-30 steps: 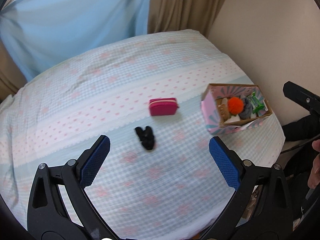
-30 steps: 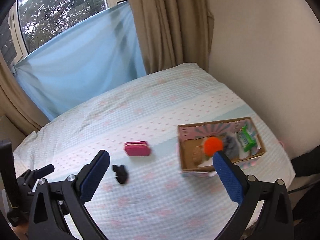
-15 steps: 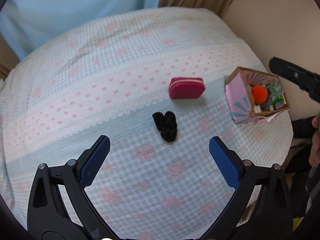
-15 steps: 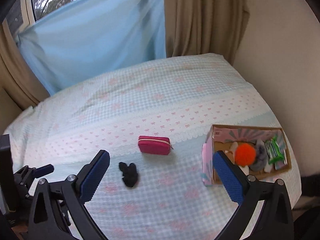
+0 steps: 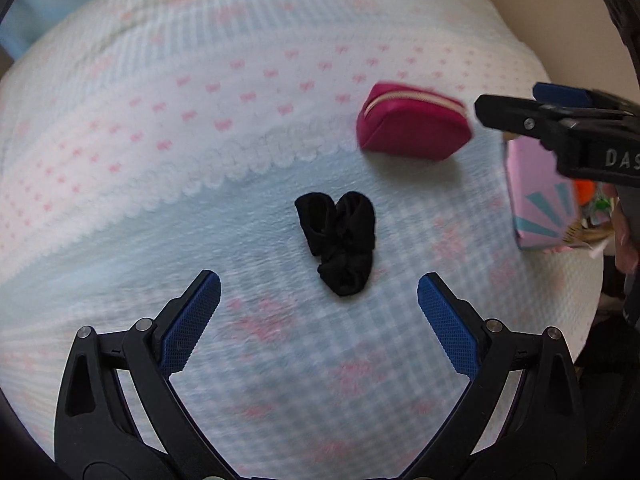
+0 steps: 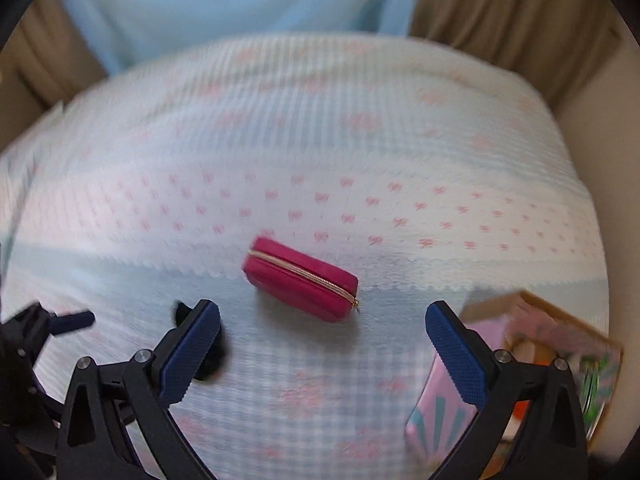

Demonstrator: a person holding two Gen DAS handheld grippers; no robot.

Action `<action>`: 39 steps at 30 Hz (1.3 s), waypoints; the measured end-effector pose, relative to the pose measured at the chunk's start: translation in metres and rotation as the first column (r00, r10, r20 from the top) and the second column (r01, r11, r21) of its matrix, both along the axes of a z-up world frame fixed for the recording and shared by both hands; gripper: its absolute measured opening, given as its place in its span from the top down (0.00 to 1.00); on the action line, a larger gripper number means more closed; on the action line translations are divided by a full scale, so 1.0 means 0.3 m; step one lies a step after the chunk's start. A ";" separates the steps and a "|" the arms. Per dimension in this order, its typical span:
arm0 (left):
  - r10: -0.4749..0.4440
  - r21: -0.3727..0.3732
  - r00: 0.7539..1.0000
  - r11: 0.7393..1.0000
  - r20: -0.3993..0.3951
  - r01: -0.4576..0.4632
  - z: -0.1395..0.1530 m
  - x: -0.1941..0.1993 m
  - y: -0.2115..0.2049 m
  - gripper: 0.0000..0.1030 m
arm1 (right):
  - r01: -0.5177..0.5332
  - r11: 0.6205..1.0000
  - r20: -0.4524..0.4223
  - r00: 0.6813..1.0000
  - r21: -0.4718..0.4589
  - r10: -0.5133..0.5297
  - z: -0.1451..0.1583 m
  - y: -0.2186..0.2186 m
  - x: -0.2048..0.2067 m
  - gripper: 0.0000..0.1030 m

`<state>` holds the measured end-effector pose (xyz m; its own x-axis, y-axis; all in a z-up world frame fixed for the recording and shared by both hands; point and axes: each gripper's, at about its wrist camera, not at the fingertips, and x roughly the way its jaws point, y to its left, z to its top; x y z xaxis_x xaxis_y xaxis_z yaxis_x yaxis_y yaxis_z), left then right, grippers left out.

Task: Organize soft objects
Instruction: 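Grasp the black sock with the left gripper while the right grasps the magenta pouch, then carry the black sock and magenta pouch with both grippers over the box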

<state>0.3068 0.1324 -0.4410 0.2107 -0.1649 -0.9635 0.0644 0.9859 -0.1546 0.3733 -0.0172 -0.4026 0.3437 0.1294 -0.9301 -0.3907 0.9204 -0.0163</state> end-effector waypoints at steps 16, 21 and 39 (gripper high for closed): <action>0.051 0.065 0.997 0.997 -0.061 -0.047 -0.235 0.094 -0.104 0.37 | -0.579 0.799 -0.194 0.813 -0.165 0.549 -0.317 0.184 0.117 0.13; 0.028 0.083 0.999 0.996 -0.042 -0.024 -0.222 0.096 -0.121 0.77 | -0.620 0.772 -0.237 0.778 -0.140 0.582 -0.363 0.197 0.090 0.53; 0.016 0.064 0.999 0.998 0.051 -0.019 -0.034 0.075 -0.028 0.88 | -0.481 0.869 -0.163 0.872 -0.117 0.461 -0.203 0.129 0.008 0.73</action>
